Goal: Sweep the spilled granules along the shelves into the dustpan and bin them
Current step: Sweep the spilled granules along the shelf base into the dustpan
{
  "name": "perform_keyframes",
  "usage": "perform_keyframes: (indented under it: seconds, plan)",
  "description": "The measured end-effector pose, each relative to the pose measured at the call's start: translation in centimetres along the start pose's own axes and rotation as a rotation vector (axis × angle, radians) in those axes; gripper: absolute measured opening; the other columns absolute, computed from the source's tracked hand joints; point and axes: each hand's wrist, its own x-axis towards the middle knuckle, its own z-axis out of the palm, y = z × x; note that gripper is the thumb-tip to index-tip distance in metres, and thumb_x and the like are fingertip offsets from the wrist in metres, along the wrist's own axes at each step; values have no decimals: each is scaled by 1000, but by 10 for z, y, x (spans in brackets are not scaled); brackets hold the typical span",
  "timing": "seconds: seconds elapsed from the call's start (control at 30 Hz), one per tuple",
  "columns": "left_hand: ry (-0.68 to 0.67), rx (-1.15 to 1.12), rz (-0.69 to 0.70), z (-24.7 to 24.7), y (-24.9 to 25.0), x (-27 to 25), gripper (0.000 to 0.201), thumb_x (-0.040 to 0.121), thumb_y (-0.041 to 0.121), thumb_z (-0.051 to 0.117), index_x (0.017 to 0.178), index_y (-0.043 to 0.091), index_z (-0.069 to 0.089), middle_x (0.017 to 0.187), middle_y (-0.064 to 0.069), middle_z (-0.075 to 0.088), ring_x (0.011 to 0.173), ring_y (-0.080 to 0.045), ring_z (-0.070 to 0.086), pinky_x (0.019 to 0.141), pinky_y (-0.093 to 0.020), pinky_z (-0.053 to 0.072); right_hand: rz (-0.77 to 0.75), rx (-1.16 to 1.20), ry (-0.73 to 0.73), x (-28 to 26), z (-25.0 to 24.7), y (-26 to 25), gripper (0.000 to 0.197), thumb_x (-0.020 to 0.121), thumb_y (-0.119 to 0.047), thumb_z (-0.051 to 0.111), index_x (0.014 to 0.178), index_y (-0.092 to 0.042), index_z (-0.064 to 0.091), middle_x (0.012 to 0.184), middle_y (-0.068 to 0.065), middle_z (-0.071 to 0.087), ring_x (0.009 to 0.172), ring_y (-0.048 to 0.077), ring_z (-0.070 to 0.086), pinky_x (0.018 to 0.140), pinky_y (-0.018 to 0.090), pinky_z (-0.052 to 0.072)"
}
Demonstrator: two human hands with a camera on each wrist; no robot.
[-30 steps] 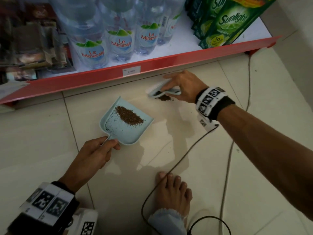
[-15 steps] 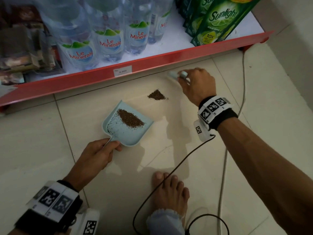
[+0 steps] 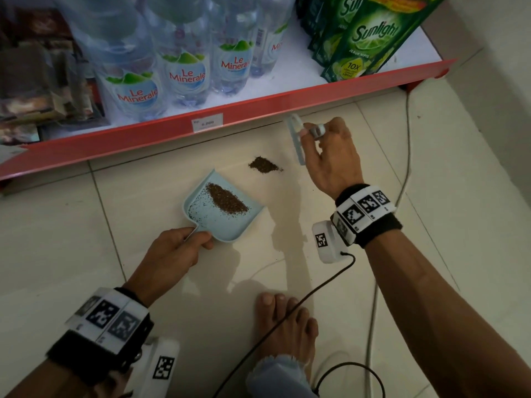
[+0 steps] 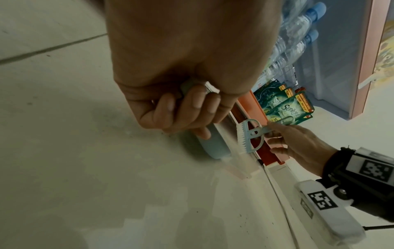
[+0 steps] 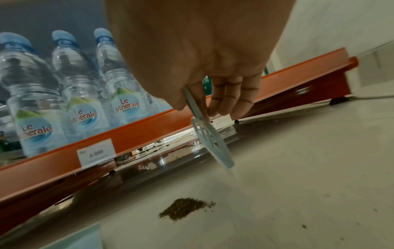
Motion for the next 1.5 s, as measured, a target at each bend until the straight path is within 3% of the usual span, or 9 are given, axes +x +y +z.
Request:
perform_keyframes:
  seconds: [0.07, 0.23, 0.53, 0.73, 0.87, 1.07, 1.23, 1.33, 1.5]
  plan:
    - [2, 17, -3, 3, 6, 5, 35, 90, 44, 59, 71, 18, 72, 40, 10, 43, 35, -3, 38, 49, -27, 30, 18, -10, 6, 0, -3, 5, 35, 103, -31, 44, 111, -6, 68, 98, 7, 47, 82, 28, 57, 66, 26, 40]
    - [34, 70, -12, 11, 22, 21, 34, 89, 42, 59, 70, 18, 73, 38, 12, 49, 33, 0, 44, 52, -27, 34, -25, 16, 150, -2, -7, 6, 23, 95, -19, 59, 109, -8, 74, 94, 13, 62, 74, 30, 64, 70, 46, 55]
    - [-11, 51, -67, 26, 45, 34, 29, 92, 39, 60, 74, 21, 75, 36, 14, 51, 31, 1, 44, 43, -19, 34, -166, 6, 57, -32, 15, -11, 25, 98, -21, 58, 114, -8, 73, 99, 10, 70, 70, 25, 65, 63, 37, 57]
    - [-6, 74, -89, 31, 48, 37, 29, 92, 39, 60, 76, 21, 75, 36, 14, 52, 30, 0, 44, 41, -16, 33, -237, -12, -122, -47, 14, -20, 26, 98, -21, 58, 117, -9, 71, 109, 8, 70, 89, 27, 67, 78, 37, 56]
    - [7, 94, -83, 32, 47, 38, 29, 94, 39, 58, 76, 21, 73, 35, 17, 52, 31, 1, 45, 41, -18, 33, -298, 106, -24, -49, 6, -25, 23, 98, -22, 59, 113, -11, 72, 100, 6, 70, 84, 25, 67, 70, 39, 56]
    - [7, 109, -87, 33, 45, 40, 30, 94, 39, 59, 74, 21, 73, 35, 15, 51, 34, -1, 42, 46, -22, 32, -218, -84, -31, -37, 7, -24, 25, 99, -29, 56, 117, -18, 70, 104, 1, 68, 84, 24, 66, 61, 37, 56]
    - [11, 123, -101, 32, 48, 39, 31, 93, 40, 58, 75, 21, 74, 34, 14, 50, 39, -7, 43, 44, -21, 32, -316, 148, -197, -51, 12, -30, 27, 100, -24, 54, 120, -12, 69, 105, 4, 66, 78, 23, 66, 70, 41, 58]
    - [9, 123, -90, 31, 48, 38, 31, 94, 39, 58, 76, 19, 74, 35, 13, 51, 42, -8, 45, 45, -21, 33, -339, 217, -89, -52, 9, -36, 25, 101, -24, 54, 116, -10, 69, 103, 3, 66, 77, 22, 66, 68, 39, 58]
    - [3, 124, -76, 31, 49, 33, 30, 96, 37, 57, 77, 20, 72, 34, 16, 50, 44, -7, 45, 47, -22, 32, -267, 29, 13, -35, 6, -31, 27, 102, -26, 51, 116, -13, 69, 101, 4, 66, 77, 25, 65, 62, 37, 54]
